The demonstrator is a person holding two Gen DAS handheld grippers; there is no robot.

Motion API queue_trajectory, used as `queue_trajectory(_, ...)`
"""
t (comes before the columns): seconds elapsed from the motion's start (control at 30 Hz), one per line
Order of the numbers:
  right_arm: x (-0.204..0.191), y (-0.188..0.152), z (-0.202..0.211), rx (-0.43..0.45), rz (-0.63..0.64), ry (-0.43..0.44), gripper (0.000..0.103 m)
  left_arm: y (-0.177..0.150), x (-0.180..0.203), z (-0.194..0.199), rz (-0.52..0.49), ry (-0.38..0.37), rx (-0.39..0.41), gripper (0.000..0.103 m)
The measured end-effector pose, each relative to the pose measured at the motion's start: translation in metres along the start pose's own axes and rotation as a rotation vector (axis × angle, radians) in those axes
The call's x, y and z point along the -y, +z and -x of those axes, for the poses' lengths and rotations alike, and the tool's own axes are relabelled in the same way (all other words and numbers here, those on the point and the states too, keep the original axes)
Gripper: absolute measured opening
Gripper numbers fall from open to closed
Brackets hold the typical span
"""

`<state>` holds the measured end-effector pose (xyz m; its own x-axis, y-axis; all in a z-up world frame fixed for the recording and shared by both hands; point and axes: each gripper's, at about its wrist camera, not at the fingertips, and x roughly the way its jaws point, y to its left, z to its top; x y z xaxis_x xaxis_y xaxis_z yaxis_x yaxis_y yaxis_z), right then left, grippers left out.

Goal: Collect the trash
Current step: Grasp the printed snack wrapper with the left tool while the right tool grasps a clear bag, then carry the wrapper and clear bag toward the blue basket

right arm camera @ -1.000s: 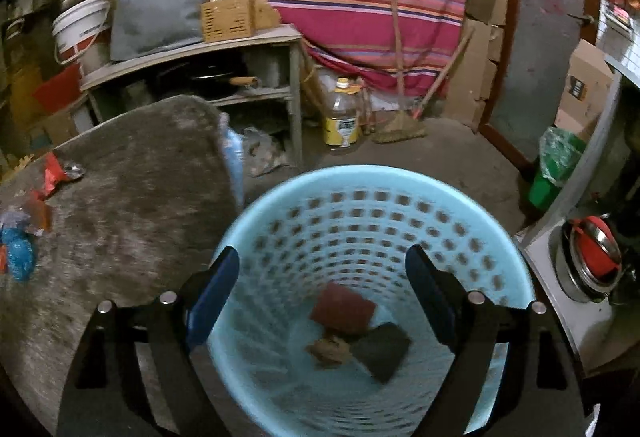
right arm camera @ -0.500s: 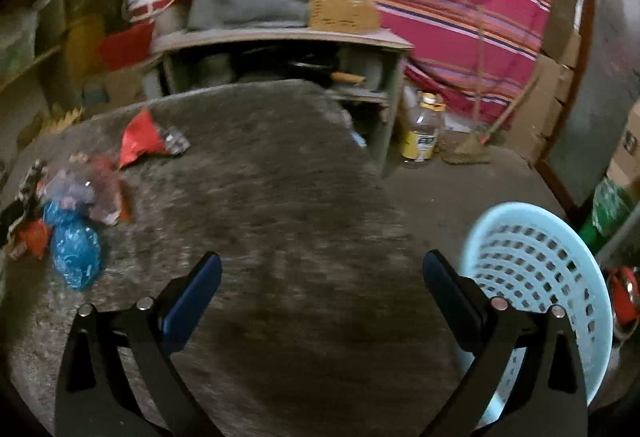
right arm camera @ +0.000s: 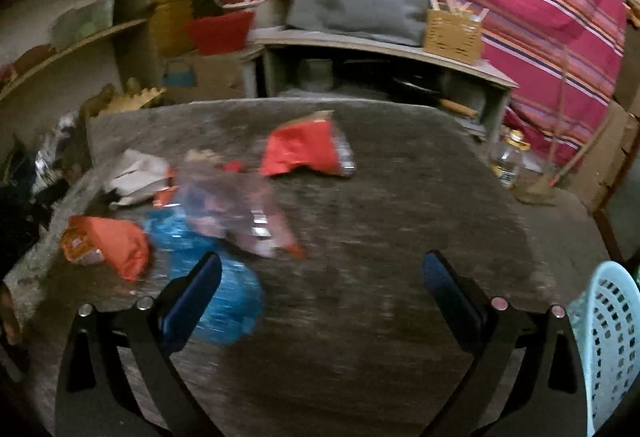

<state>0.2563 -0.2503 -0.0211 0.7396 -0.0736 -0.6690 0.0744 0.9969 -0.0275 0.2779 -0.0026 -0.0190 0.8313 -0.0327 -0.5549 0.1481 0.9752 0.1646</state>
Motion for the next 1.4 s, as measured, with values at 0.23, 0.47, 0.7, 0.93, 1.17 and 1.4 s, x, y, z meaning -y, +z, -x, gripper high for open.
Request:
queue_trajectory(0.23,-0.029,0.007,-0.02,-0.018,0.056,-0.007,0.098,-0.012,-0.036,-0.004,0.03,0.026,-0.018,0.037)
queue_trajectory(0.47,-0.022,0.02,-0.026,0.026,0.008,0.081,0.079,-0.01,-0.041,-0.011,0.038,0.034,-0.026,0.037)
queue_trajectory(0.7,-0.019,0.022,-0.029,0.021,-0.003,0.187,0.005,-0.004,-0.029,-0.002,0.03,0.045,0.001,0.037)
queue_trajectory(0.93,0.029,0.016,0.02,0.093,-0.03,0.145,0.004,0.0,-0.013,0.01,0.02,0.032,0.016,0.037)
queue_trajectory(1.17,0.084,-0.002,0.047,0.088,-0.059,0.03,0.004,0.009,0.022,0.027,-0.019,0.011,0.021,0.037)
queue_trajectory(1.4,0.163,-0.023,0.086,0.104,-0.147,-0.068,0.004,0.026,0.099,0.071,-0.079,-0.092,0.098,0.036)
